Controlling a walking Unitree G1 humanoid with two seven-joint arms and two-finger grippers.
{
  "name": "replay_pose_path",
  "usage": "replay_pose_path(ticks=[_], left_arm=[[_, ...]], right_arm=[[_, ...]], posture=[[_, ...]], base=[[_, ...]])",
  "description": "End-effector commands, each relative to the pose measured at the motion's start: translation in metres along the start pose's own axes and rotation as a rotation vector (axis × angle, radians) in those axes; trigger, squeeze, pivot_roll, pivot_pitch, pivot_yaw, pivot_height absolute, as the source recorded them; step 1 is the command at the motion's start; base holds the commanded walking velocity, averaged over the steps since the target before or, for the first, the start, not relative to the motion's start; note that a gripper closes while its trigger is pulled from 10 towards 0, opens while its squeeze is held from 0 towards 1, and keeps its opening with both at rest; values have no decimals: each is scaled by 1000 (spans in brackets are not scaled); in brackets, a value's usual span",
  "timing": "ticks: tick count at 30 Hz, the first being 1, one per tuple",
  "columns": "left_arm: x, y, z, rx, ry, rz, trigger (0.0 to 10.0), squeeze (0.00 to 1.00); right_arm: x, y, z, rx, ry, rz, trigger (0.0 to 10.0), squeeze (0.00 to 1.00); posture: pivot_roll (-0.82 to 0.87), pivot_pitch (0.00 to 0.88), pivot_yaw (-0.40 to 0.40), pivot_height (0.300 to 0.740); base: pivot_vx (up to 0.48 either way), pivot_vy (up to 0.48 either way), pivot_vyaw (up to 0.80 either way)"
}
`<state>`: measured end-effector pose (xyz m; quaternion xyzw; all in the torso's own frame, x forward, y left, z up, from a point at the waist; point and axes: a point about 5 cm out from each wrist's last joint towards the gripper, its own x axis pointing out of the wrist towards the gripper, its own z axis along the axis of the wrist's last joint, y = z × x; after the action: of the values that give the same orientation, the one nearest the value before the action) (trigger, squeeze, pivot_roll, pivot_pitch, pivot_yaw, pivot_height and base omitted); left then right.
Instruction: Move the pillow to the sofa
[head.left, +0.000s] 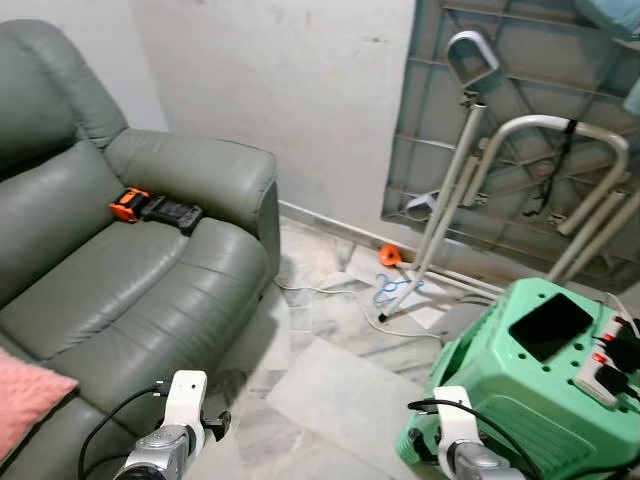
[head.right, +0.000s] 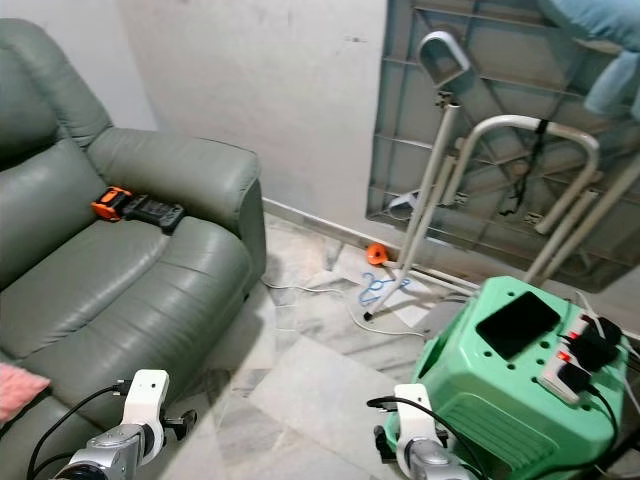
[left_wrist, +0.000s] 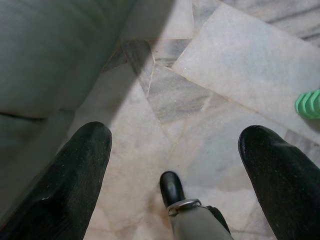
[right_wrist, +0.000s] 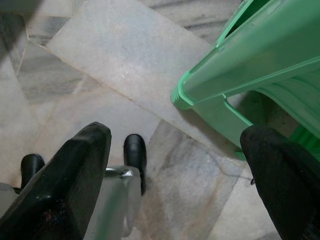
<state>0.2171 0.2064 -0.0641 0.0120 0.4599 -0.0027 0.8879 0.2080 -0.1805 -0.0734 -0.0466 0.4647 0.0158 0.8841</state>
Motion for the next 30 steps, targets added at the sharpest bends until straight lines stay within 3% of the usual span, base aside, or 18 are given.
replay_pose_path(ticks=[1, 18, 23, 30], left_arm=[[-1, 3, -4, 5, 15, 13, 10000, 0], [-3, 14, -9, -1, 26, 84, 10000, 0], [-7, 26, -22, -6, 69, 145, 10000, 0], [-7, 22, -31, -74, 77, 112, 10000, 0]], right_arm=[[1, 4, 9, -12, -20, 3, 10000, 0], [0, -2, 7, -28, -10, 23, 10000, 0], [1, 0, 7, -60, -5, 33, 10000, 0], [1, -1, 9, -81, -6, 33, 10000, 0]], posture=[[-67, 0, 23, 740], [-53, 0, 25, 740], [-50, 0, 23, 740], [-39, 0, 17, 740]], base=[[0, 0, -719], [0, 0, -706], [0, 0, 0], [0, 0, 0]])
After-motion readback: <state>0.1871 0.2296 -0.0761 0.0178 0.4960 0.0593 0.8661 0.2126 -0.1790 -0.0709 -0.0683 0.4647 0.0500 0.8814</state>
